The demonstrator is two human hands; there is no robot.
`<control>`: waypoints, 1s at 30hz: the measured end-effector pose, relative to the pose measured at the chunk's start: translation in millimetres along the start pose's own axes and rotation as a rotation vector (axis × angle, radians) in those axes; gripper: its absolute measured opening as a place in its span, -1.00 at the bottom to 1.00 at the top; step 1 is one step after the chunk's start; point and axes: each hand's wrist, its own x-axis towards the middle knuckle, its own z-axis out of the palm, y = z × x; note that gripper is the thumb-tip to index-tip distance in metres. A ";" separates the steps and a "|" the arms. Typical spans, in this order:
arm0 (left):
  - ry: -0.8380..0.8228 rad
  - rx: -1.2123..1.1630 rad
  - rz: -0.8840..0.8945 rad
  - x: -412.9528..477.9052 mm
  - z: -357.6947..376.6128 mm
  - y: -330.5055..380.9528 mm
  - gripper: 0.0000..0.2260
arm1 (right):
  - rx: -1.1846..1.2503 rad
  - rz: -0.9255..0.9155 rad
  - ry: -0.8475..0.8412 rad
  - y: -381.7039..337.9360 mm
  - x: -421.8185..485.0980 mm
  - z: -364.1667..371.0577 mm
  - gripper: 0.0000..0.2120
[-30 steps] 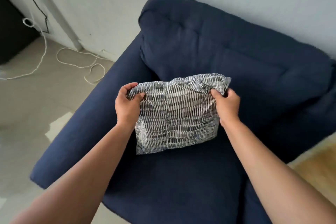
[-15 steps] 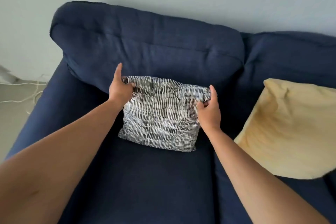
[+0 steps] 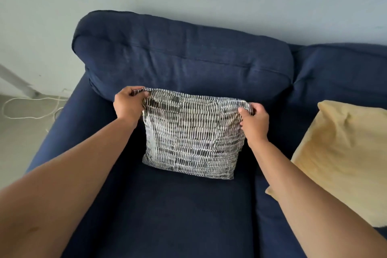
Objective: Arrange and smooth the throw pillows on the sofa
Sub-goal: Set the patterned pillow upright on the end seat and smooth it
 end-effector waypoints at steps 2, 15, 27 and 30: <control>0.060 -0.067 0.008 10.8 -9.4 4.6 -0.89 | 0.022 -0.110 0.054 -12.1 0.2 4.3 -0.85; 0.094 0.167 0.205 1.1 -2.0 -1.6 -0.66 | -0.155 -0.231 0.142 -9.4 -7.7 12.8 -0.52; -0.157 1.039 0.521 -14.9 8.4 -22.8 -0.12 | -1.111 -0.683 -0.131 -2.3 13.7 3.3 -0.23; -0.257 0.442 0.081 -2.1 -0.6 -27.5 0.12 | -0.859 -0.331 0.024 0.3 22.0 -3.8 0.01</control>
